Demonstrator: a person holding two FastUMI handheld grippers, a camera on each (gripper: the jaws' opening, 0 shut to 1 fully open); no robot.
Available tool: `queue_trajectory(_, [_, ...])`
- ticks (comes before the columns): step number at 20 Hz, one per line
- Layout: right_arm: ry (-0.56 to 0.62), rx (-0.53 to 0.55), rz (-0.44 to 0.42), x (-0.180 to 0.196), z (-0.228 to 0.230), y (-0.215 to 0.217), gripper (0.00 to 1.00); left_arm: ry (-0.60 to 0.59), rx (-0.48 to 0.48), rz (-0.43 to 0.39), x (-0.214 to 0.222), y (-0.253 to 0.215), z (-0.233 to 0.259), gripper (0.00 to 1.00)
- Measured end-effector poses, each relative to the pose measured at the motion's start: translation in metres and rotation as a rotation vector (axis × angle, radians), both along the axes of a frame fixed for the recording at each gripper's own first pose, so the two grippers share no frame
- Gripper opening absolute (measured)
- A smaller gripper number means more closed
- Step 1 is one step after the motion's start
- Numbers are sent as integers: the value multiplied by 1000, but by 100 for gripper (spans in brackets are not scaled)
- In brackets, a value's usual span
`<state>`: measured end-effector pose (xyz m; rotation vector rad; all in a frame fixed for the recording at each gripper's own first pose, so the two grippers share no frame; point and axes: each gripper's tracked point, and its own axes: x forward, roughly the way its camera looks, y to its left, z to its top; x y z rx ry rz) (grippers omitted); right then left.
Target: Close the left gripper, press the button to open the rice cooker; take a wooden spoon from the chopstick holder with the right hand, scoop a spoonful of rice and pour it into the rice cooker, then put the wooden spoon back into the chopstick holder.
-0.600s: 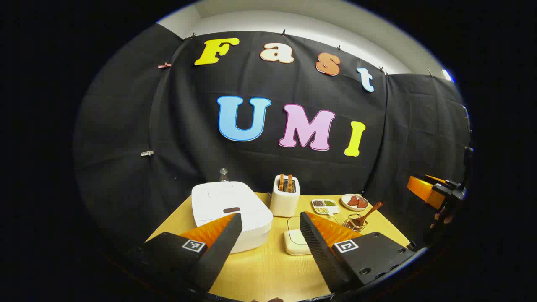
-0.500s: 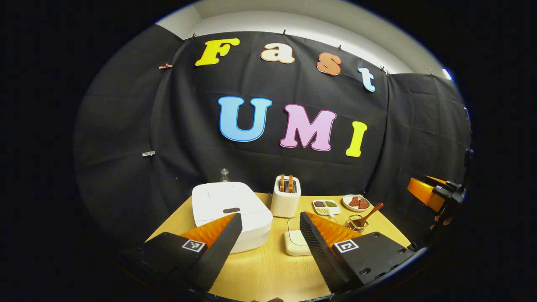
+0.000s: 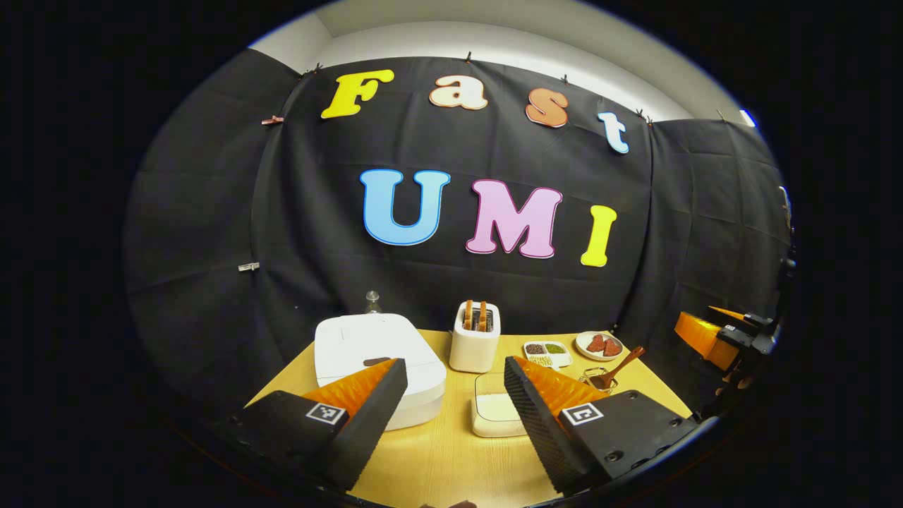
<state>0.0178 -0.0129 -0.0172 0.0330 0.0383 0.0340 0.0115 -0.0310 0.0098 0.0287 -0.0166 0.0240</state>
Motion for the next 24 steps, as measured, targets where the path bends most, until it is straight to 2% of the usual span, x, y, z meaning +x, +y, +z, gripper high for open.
queue_trajectory(6, [27,-6,-36,-7,-6,1,98,4,18,-29,-5,11,-6,96])
queue_trajectory(12, [22,-4,-61,-20,-1,8,98,5,-10,-43,-11,27,-11,96])
queue_trajectory(19, [8,-20,-46,-25,8,12,98,-12,-33,-32,-5,44,-1,95])
queue_trajectory(24, [-1,-9,-36,-11,7,6,98,-3,-6,31,19,69,18,93])
